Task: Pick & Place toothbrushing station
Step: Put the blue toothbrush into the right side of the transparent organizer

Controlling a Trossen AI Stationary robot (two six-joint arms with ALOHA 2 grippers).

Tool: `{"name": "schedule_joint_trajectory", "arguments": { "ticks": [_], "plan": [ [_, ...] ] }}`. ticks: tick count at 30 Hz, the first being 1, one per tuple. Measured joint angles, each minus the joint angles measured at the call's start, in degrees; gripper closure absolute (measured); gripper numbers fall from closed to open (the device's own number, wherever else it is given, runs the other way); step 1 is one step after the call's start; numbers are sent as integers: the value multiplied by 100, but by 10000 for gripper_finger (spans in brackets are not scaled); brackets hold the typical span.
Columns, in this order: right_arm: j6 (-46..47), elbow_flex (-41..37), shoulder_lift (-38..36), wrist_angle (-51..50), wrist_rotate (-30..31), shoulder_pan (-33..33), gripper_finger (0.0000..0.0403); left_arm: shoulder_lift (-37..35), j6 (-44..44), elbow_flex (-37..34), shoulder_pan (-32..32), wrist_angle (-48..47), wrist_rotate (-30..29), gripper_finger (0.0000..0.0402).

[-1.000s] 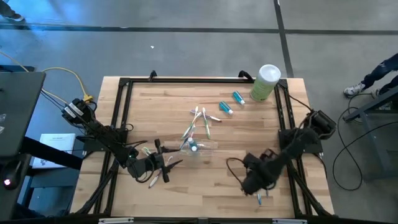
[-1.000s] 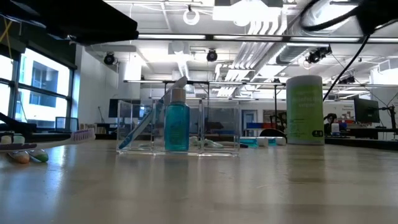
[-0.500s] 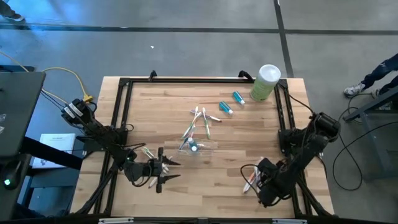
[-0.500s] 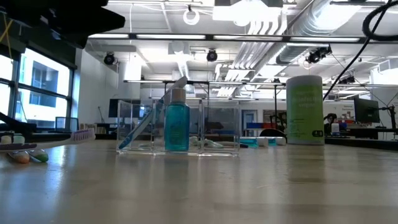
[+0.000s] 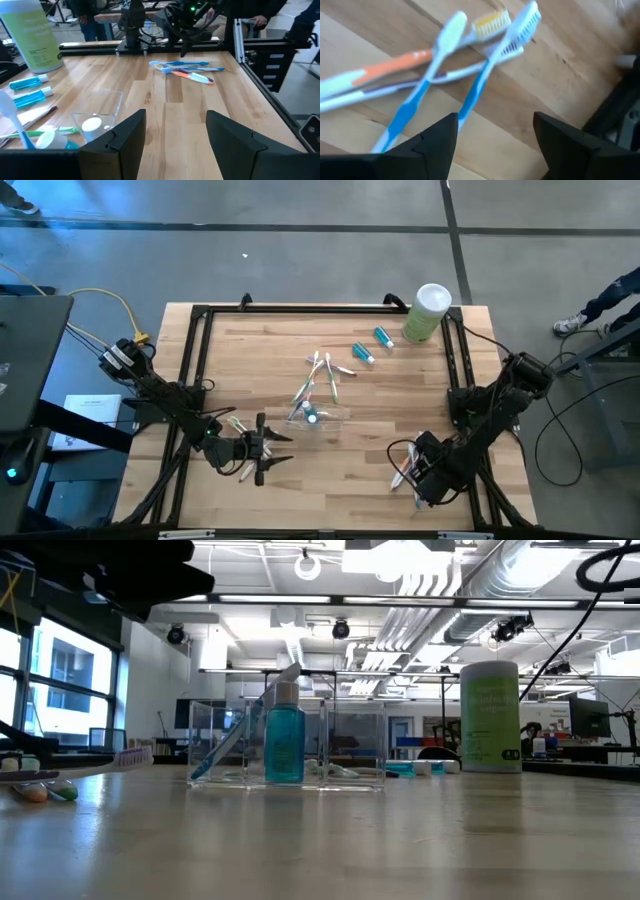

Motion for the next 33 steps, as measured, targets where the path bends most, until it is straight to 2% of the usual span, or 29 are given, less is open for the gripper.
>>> {"name": "schedule_joint_trajectory", "arguments": {
  "ticks": [4,24,28,33],
  "plan": [
    [-239,0,24,13,333,-2,151,0,0,0,0,-14,35,201],
    [-267,-13,33,458,172,-2,151,0,-140,0,-2,-43,127,201],
    [-265,-316,35,839,111,-2,151,0,-153,0,-2,-41,134,201],
    [-257,-924,21,1845,-165,-17,151,0,-153,0,-2,-40,150,201]
  ]
}}
